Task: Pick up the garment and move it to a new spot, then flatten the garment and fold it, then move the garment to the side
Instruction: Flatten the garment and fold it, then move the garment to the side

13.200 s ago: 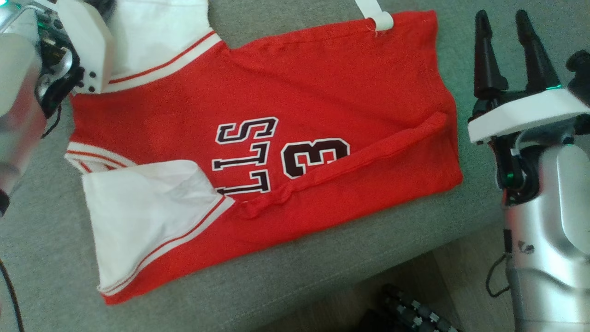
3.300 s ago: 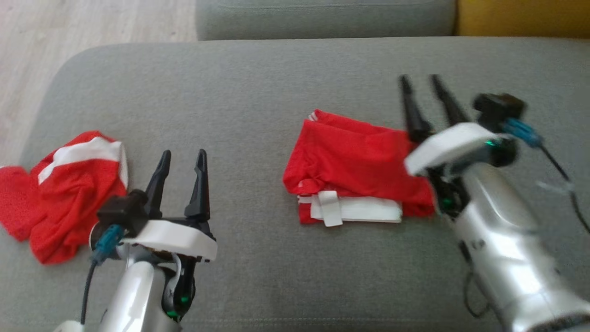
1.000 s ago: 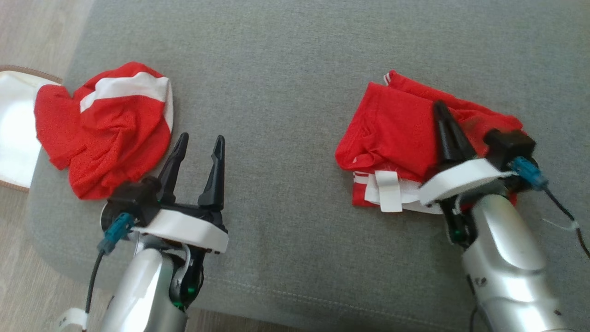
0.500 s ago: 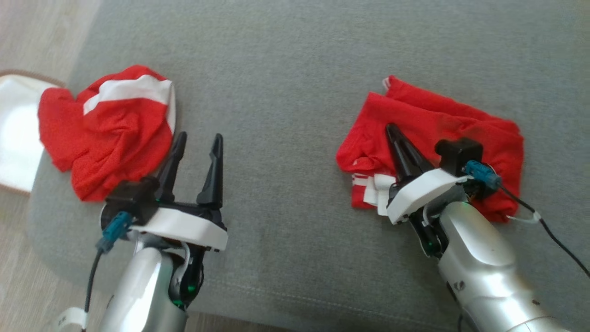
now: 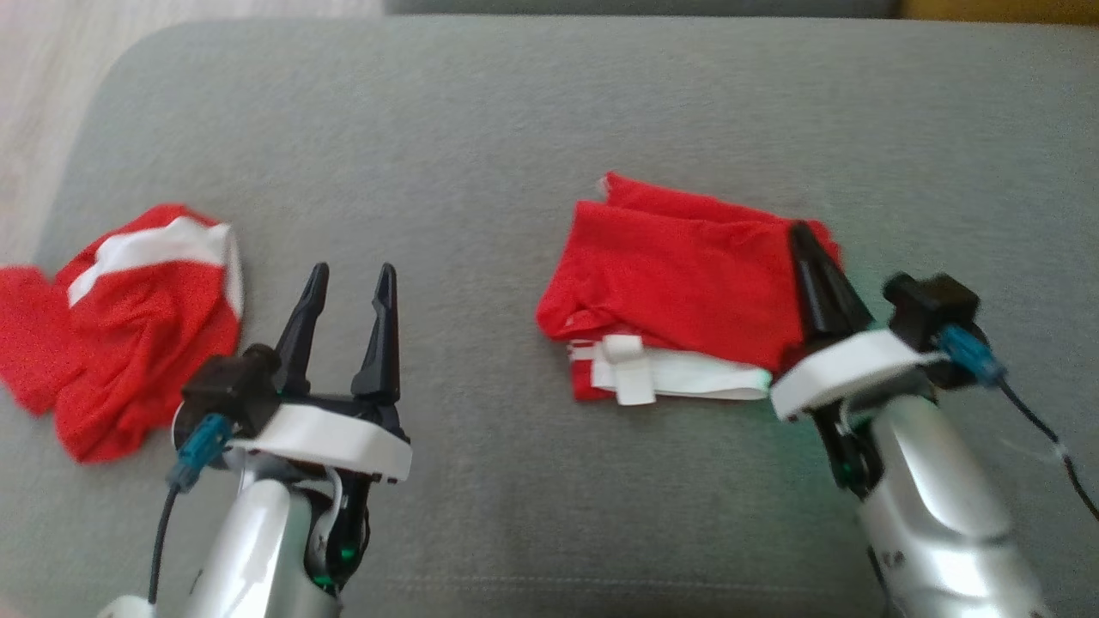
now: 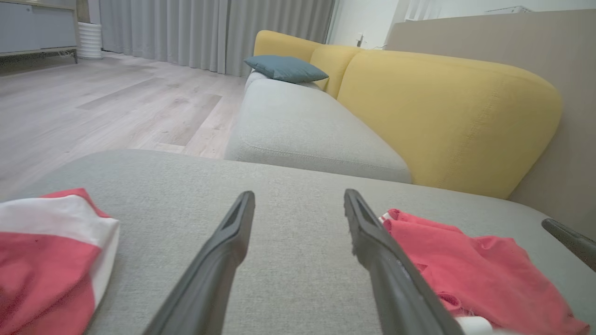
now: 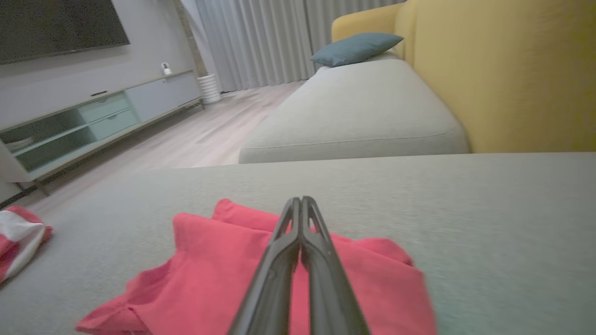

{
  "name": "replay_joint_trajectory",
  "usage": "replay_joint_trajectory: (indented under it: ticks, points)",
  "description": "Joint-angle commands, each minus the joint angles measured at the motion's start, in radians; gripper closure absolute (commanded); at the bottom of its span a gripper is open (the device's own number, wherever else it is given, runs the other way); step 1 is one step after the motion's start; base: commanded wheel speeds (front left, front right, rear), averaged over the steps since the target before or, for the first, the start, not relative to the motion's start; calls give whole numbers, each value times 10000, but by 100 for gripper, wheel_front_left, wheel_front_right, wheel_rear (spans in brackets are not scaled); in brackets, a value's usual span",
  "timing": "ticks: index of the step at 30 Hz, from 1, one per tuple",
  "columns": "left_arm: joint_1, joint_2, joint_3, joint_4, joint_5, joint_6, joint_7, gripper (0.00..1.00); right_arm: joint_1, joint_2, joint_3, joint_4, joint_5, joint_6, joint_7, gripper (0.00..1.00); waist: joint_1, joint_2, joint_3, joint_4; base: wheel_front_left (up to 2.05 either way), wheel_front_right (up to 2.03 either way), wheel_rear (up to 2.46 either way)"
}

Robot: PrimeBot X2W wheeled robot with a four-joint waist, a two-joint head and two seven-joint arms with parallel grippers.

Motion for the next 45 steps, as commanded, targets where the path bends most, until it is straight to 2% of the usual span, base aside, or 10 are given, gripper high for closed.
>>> replay_joint_trajectory:
  ticks: [1, 8, 9, 10, 11, 19, 32, 38, 45]
  points:
    - [-226, 83, 332, -394, 16, 56, -53, 0, 25, 106, 70, -412, -148, -7, -63, 100, 0, -1, -276, -354, 0, 0, 0]
    - [-42, 83, 392, -503, -27, 201, -53, 0, 1253, 106, -1084, -1602, -781, -7, -63, 100, 0, -1, -553, -865, 0, 0, 0]
    - [-13, 83, 389, -502, -25, 201, -53, 0, 1401, 106, -1227, -1792, -820, -7, -63, 95, 0, -1, -587, -895, 0, 0, 0]
    - [17, 83, 384, -499, -21, 202, -53, 0, 1553, 106, -1366, -1984, -849, -7, -63, 4, 0, -1, -626, -920, 0, 0, 0]
    - [54, 83, 379, -494, -16, 204, -53, 0, 1712, 106, -1464, -2143, -816, -7, -63, 0, 0, -1, -669, -938, 0, 0, 0]
    - [571, 83, 393, -445, 175, 214, -53, 0, 2789, 107, -1860, -2878, -381, -7, -63, 0, 0, -1, -922, -972, 0, 0, 0]
    - [683, 83, 384, -578, 296, 221, -53, 0, 3072, 107, -1950, -3025, -273, -7, -63, 0, 0, -1, -940, -862, 0, 0, 0]
    - [603, 83, 297, -582, 292, 183, -53, 0, 2930, 107, -1892, -2770, -404, -7, -28, 0, 0, -1, -734, -737, 0, 0, 0]
    - [354, 83, 190, -536, 353, 13, -53, 0, 2147, 107, -1390, -1985, -204, -7, 550, 0, 0, -1, -53, -484, 0, 0, 0]
